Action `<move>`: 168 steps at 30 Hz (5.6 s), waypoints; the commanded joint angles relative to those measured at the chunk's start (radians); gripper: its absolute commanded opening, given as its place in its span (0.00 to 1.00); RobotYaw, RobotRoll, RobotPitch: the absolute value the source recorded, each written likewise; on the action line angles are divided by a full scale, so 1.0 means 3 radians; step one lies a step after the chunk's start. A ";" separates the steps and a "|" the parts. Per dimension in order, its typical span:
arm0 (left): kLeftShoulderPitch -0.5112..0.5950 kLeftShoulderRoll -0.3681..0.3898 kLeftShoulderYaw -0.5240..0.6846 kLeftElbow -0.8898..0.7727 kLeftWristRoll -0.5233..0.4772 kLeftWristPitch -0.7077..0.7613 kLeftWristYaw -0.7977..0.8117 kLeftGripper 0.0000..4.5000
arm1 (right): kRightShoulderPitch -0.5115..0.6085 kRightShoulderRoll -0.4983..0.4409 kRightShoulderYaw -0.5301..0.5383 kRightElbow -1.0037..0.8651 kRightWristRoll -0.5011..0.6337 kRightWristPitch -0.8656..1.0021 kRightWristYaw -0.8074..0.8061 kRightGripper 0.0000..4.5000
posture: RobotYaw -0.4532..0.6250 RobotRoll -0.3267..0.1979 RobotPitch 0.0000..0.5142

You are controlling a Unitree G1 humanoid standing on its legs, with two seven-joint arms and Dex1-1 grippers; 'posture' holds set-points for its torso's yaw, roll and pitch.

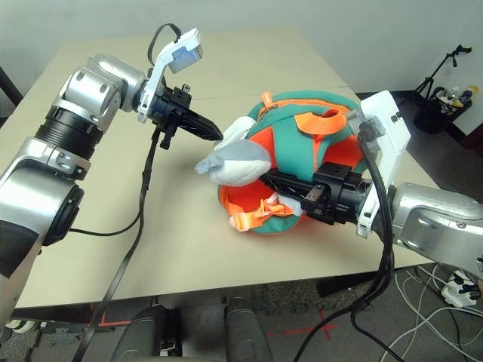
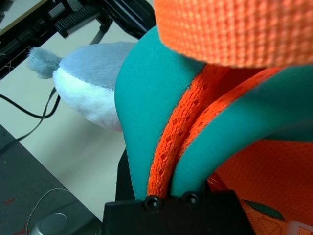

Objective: Put the pencil case into the backpack and zip it.

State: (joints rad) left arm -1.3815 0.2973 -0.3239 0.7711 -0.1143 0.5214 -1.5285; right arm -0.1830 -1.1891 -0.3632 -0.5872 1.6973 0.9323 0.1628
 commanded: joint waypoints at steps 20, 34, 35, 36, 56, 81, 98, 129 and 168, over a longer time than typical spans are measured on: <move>-0.0065 -0.0709 0.0364 0.0368 0.0022 -0.0391 0.0745 0.00 | -0.0072 0.0022 0.0108 -0.0095 0.0120 -0.0014 -0.0020 0.02 | 0.24 0.62 0.16; 0.0361 0.0753 0.0261 -0.2003 -0.0314 0.0733 0.0302 0.70 | -0.0261 0.0157 0.0318 0.0111 -0.0208 0.0044 0.0231 0.02 | 0.33 0.62 0.13; 0.0422 0.0801 0.0245 -0.2160 -0.0361 0.0836 0.0308 0.76 | -0.0280 0.0169 0.0336 0.0134 -0.0238 0.0051 0.0257 0.02 | 0.34 0.62 0.13; 0.0483 0.0831 0.0226 -0.2295 -0.0403 0.0911 0.0320 0.86 | -0.0297 0.0179 0.0351 0.0152 -0.0267 0.0062 0.0285 0.02 | 0.34 0.62 0.13; 0.1014 0.0561 -0.0127 -0.2911 -0.0508 0.0943 0.1010 1.00 | -0.0437 0.0361 0.0415 0.0196 -0.0402 0.0198 0.0353 0.02 | 0.33 0.62 0.16; 0.0799 0.0598 0.0359 -0.2487 -0.0754 0.1046 0.1258 0.08 | -0.0527 0.0490 0.0494 0.0231 -0.0513 0.0251 0.0389 0.02 | 0.36 0.62 0.14; 0.1534 0.1267 0.0397 -0.2359 -0.0891 0.1444 0.1282 0.08 | -0.0590 0.0579 0.0548 0.0259 -0.0617 0.0281 0.0456 0.02 | 0.37 0.62 0.12; 0.2359 0.0669 0.0618 -0.2861 -0.1089 0.1986 0.1922 0.78 | -0.0161 0.0474 0.0328 0.0456 -0.1027 0.0582 -0.0113 0.55 | 0.37 0.62 0.15; 0.2957 0.1125 0.2470 -0.0614 -0.0352 -0.0306 0.4078 1.00 | 0.0095 0.0351 -0.0798 0.2648 -0.3125 -0.0170 0.1215 0.99 | 0.34 0.62 0.06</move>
State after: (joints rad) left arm -0.4931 0.6465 0.4313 0.5378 -0.2363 0.4700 -0.3215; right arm -0.1343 -1.1011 -0.6596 0.1721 0.8213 0.9601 0.5119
